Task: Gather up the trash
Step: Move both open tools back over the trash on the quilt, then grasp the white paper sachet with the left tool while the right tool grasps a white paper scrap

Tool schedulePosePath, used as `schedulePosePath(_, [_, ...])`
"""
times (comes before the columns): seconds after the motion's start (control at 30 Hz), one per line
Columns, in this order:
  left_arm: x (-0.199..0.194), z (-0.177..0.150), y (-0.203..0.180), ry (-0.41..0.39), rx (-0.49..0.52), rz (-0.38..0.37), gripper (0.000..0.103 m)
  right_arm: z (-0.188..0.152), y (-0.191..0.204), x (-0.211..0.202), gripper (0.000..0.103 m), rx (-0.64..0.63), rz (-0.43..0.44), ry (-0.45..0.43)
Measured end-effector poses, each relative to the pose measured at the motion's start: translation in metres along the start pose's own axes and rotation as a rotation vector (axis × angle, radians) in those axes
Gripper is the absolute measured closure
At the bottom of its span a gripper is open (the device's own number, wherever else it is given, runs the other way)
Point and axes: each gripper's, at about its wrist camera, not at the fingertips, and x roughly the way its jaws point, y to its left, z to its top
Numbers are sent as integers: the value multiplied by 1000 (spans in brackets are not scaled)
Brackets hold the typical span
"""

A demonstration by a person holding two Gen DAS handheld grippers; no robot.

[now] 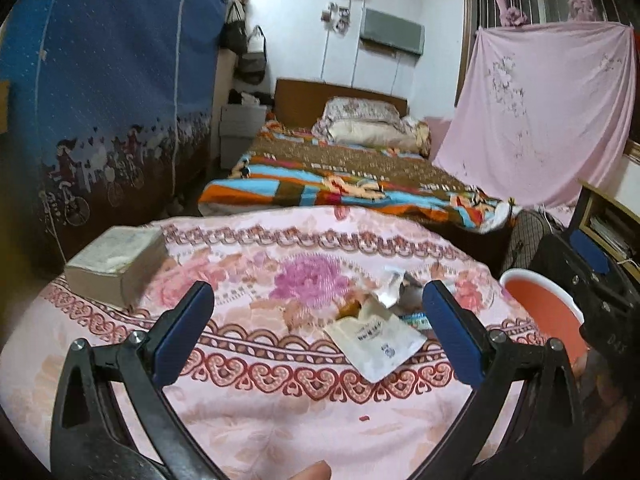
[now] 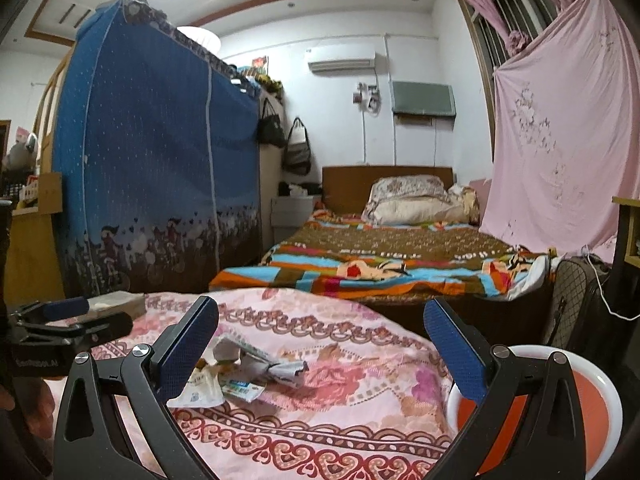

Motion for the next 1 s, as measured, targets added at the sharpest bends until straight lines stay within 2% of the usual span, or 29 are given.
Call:
schedulePosePath(0.17, [12, -2, 0, 75, -1, -34, 20, -2, -5, 11, 0, 31, -2, 75])
schedulePosePath(0.43, [34, -10, -6, 215, 15, -110, 43, -6, -16, 22, 0, 86, -8, 162])
schedulePosePath(0.8, [61, -24, -16, 407, 16, -202, 63, -10, -18, 36, 0, 109, -5, 259])
schedulePosePath(0.97, [61, -26, -18, 417, 25, -190, 76, -13, -22, 43, 0, 126, 3, 310])
schedulePosePath(1.0, [62, -26, -18, 418, 23, -185, 83, -14, -22, 45, 0, 131, 11, 324])
